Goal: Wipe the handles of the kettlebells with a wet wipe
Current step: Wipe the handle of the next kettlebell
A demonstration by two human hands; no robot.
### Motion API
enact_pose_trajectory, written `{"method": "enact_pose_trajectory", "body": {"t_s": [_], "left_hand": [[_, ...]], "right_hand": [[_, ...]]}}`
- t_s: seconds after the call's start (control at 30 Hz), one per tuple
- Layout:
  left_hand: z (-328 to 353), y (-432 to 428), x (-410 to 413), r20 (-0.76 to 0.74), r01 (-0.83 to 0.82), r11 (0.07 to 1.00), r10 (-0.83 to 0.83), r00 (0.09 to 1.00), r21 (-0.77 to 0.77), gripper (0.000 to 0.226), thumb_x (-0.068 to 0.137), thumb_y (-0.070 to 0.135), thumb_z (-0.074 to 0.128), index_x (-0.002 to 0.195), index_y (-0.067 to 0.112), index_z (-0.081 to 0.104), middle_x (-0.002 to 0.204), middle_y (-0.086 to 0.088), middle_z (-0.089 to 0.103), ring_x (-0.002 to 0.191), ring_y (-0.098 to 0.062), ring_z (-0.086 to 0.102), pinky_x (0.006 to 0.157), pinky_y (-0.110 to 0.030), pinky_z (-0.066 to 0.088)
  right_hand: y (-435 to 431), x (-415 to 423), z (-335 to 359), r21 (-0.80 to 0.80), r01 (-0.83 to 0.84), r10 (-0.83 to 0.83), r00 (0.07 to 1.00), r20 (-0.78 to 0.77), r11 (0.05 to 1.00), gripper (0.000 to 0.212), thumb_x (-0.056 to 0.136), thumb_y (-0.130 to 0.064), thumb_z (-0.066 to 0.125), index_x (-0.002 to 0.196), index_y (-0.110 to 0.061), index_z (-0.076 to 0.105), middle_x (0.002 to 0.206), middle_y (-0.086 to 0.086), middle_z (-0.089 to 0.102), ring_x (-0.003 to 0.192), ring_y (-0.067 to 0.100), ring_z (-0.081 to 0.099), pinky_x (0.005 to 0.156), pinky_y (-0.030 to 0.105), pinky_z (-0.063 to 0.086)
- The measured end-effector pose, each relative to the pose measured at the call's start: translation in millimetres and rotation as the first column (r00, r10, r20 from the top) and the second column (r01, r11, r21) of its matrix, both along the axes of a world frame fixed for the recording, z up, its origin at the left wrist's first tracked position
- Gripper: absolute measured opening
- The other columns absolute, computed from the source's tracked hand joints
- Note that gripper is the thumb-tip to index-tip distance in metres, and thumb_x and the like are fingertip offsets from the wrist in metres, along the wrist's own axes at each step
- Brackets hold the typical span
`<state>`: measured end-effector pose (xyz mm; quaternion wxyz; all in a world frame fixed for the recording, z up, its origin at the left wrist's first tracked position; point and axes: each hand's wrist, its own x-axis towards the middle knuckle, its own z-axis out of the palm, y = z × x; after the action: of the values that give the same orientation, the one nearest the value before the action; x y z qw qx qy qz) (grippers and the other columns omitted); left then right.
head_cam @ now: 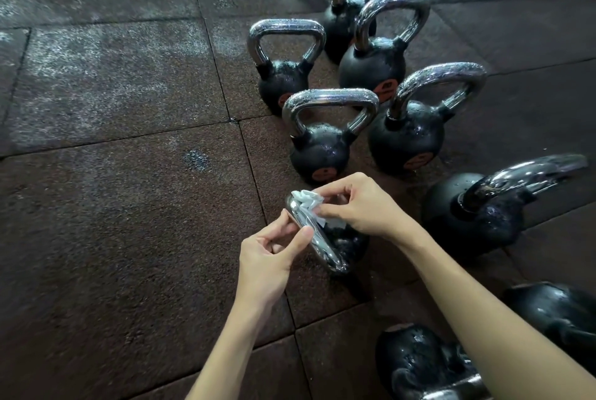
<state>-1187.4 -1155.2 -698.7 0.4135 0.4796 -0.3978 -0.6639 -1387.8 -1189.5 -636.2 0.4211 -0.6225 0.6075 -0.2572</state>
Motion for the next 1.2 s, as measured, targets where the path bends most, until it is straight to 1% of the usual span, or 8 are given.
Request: {"method": "enact_pose_trajectory", "body": {"t_s": [0.1, 0.2, 0.4, 0.57, 0.7, 0.8, 1.03, 1.2], "left_hand": [[0.5, 0.4, -5.0, 0.008, -0.039, 0.999, 0.039, 0.999, -0.018, 0.079, 0.070, 0.041, 0.083, 0.140, 0.014, 0.062, 0.106, 0.015, 0.079, 0.061, -0.006, 0.028, 0.073, -0.024, 0.042], [1.2, -0.7, -9.0, 0.002, -0.057, 0.998, 0.057, 0.998, -0.016, 0.082, 0.069, 0.044, 0.083, 0.141, 0.013, 0.061, 0.108, 0.015, 0.078, 0.057, -0.005, 0.023, 0.070, -0.027, 0.038], [4.3, -1.2, -9.8, -0.029, -0.067, 0.998, 0.067, 0.997, 0.008, 0.086, 0.070, 0.052, 0.089, 0.142, 0.013, 0.060, 0.115, 0.011, 0.077, 0.084, -0.019, 0.044, 0.086, -0.040, 0.042], [5.4, -2.6, -17.1, -0.035, -0.091, 0.996, 0.090, 0.995, -0.008, 0.083, 0.070, 0.045, 0.088, 0.141, 0.013, 0.061, 0.108, 0.013, 0.079, 0.061, -0.013, 0.031, 0.072, -0.029, 0.039], [6.7, -3.0, -15.8, -0.060, -0.106, 0.994, 0.107, 0.992, 0.022, 0.087, 0.069, 0.046, 0.092, 0.142, 0.011, 0.060, 0.111, 0.009, 0.078, 0.095, -0.019, 0.050, 0.088, -0.031, 0.046], [4.7, -2.4, -15.2, -0.062, -0.102, 0.995, 0.102, 0.993, 0.010, 0.081, 0.072, 0.041, 0.087, 0.142, 0.009, 0.060, 0.110, 0.008, 0.079, 0.094, -0.017, 0.054, 0.083, -0.017, 0.051], [4.8, -5.0, -17.5, -0.002, -0.097, 0.995, 0.097, 0.995, -0.008, 0.080, 0.069, 0.044, 0.085, 0.139, 0.015, 0.062, 0.108, 0.015, 0.078, 0.090, -0.015, 0.051, 0.075, -0.012, 0.050], [3.6, -5.2, -15.4, 0.014, -0.094, 0.995, 0.095, 0.995, -0.027, 0.080, 0.070, 0.045, 0.084, 0.141, 0.013, 0.062, 0.112, 0.008, 0.078, 0.093, -0.012, 0.052, 0.078, -0.011, 0.051]], "right_hand": [[-6.1, 3.9, -1.6, -0.032, 0.048, -0.047, 0.998, 0.049, 0.998, 0.022, 0.088, -0.018, 0.079, 0.107, -0.027, 0.082, 0.088, -0.010, 0.079, 0.074, -0.005, 0.064, 0.072, 0.016, 0.045], [-1.4, -3.1, 1.7, -0.011, 0.007, -0.006, 0.998, 0.068, 1.000, 0.023, 0.085, -0.025, 0.080, 0.107, -0.033, 0.082, 0.090, 0.004, 0.080, 0.077, 0.008, 0.059, 0.071, 0.036, 0.047], [25.0, -21.7, 13.5, 0.083, -0.111, 0.101, 0.988, 0.115, 0.990, 0.027, 0.086, -0.010, 0.082, 0.108, -0.025, 0.082, 0.095, -0.004, 0.081, 0.082, 0.003, 0.064, 0.076, 0.027, 0.050], [18.2, -8.6, 11.1, 0.029, 0.018, -0.023, 0.982, 0.188, 0.999, 0.024, 0.088, -0.010, 0.079, 0.109, -0.023, 0.082, 0.096, 0.008, 0.081, 0.082, 0.009, 0.065, 0.079, 0.033, 0.051], [49.5, -24.8, 19.8, 0.059, -0.071, 0.065, 0.994, 0.091, 0.996, 0.024, 0.084, -0.015, 0.084, 0.102, -0.029, 0.083, 0.084, 0.004, 0.078, 0.069, 0.008, 0.052, 0.064, 0.028, 0.040], [63.8, -25.9, 27.5, 0.036, -0.090, 0.090, 0.996, 0.002, 0.995, 0.020, 0.081, -0.019, 0.088, 0.095, -0.031, 0.084, 0.074, -0.008, 0.071, 0.062, 0.003, 0.046, 0.059, 0.021, 0.036], [79.2, -25.0, 19.2, -0.044, 0.064, -0.069, 0.991, -0.115, 0.997, 0.030, 0.077, -0.016, 0.086, 0.093, -0.041, 0.082, 0.077, -0.013, 0.074, 0.060, 0.009, 0.046, 0.060, 0.035, 0.042], [87.9, -33.6, 3.1, -0.029, 0.108, -0.111, 0.973, -0.201, 0.994, 0.037, 0.074, -0.014, 0.088, 0.090, -0.046, 0.080, 0.075, -0.017, 0.073, 0.058, 0.017, 0.051, 0.062, 0.034, 0.044]]}}
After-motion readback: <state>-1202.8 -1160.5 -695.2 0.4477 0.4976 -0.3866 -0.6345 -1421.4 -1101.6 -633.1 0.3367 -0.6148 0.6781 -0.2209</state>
